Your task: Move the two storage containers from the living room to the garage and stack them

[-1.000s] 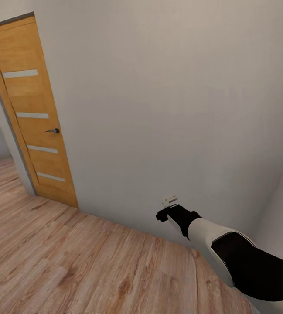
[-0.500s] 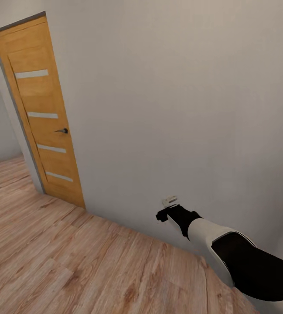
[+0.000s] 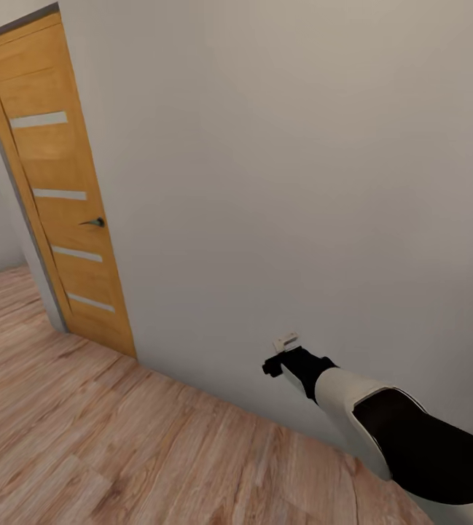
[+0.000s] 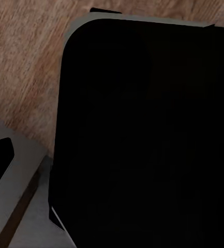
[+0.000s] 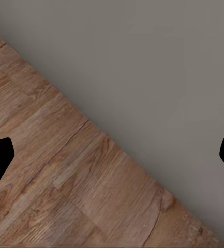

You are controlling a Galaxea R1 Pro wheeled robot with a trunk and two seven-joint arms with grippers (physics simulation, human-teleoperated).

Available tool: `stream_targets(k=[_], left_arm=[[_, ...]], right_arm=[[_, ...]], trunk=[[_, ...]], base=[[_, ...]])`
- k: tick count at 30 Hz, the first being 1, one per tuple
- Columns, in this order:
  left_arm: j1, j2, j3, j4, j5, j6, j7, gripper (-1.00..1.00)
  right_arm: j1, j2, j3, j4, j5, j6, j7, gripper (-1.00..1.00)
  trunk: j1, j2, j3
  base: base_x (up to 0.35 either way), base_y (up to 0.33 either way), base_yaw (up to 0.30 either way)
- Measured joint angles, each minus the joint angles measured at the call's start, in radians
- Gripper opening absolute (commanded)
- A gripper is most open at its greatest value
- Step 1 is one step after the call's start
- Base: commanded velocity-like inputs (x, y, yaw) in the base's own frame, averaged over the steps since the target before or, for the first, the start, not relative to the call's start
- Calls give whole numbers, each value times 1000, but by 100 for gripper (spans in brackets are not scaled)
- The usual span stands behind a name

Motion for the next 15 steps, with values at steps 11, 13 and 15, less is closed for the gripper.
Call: stream_targets(k=[11, 13, 15], left_arm=[[0, -1, 37, 0, 2, 0, -1, 100], [0, -1, 36, 0, 3, 0, -1, 100], [0, -1, 37, 0, 2, 0, -1, 100]], right_arm=[[591, -180, -1, 16, 0, -75, 4, 100], [636, -185, -2, 16, 0, -112, 3, 100], [693, -189, -3, 16, 0, -158, 3, 100]], trunk=[[0, 0, 0], [0, 0, 0], [0, 0, 0]], base=[[310, 0, 126], [301, 0, 112], [272, 0, 94]])
